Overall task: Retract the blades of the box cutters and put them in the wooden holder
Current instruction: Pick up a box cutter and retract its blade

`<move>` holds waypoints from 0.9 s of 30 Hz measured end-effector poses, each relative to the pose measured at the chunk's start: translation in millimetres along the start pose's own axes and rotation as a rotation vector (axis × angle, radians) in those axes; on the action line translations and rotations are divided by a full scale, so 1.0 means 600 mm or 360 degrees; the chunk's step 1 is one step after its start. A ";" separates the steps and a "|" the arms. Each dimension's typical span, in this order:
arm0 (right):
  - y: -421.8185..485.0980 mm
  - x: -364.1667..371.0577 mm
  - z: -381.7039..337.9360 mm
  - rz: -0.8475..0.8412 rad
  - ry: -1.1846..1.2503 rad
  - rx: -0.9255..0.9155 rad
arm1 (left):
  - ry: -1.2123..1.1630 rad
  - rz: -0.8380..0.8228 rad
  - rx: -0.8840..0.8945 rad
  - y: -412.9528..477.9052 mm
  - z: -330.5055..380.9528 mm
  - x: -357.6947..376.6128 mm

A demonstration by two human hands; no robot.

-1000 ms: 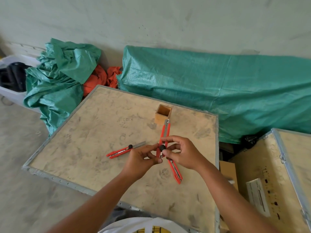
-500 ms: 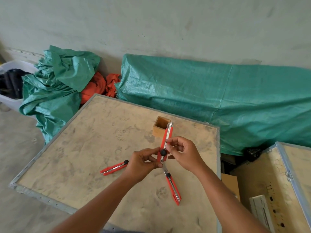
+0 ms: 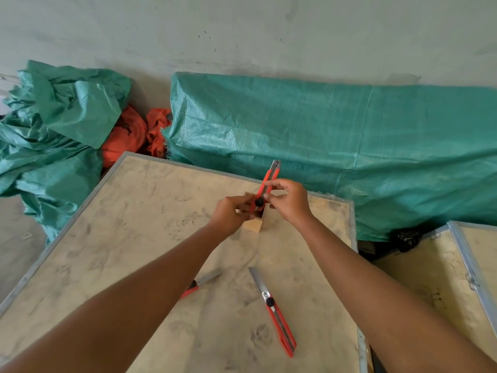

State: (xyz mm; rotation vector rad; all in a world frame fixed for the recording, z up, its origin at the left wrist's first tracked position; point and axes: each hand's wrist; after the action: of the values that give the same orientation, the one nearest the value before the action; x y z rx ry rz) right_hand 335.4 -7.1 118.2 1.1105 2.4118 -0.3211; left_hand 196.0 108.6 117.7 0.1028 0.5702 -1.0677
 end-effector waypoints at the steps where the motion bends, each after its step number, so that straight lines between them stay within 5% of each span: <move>1: 0.010 0.007 0.008 0.0032 -0.0019 -0.0001 | 0.0048 0.0003 -0.0018 0.013 -0.003 -0.001; 10: 0.031 0.068 0.069 0.0078 -0.0325 -0.0027 | 0.0326 -0.0129 -0.0414 0.075 -0.074 0.017; 27: -0.039 0.074 0.062 0.0091 -0.0342 0.0007 | 0.0135 -0.0025 -0.0390 0.035 -0.073 0.012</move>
State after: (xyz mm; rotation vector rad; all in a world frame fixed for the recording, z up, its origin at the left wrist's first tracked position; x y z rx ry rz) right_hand 304.2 -7.7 64.1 1.0856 2.1882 -0.4057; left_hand 199.5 128.5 73.1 -0.0711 0.7753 -1.0047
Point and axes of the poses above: each hand's wrist, its own y-axis towards the middle knuckle, its own x-axis out of the palm, z = x × y, and after that the axes turned 3 degrees about -z, right-handed
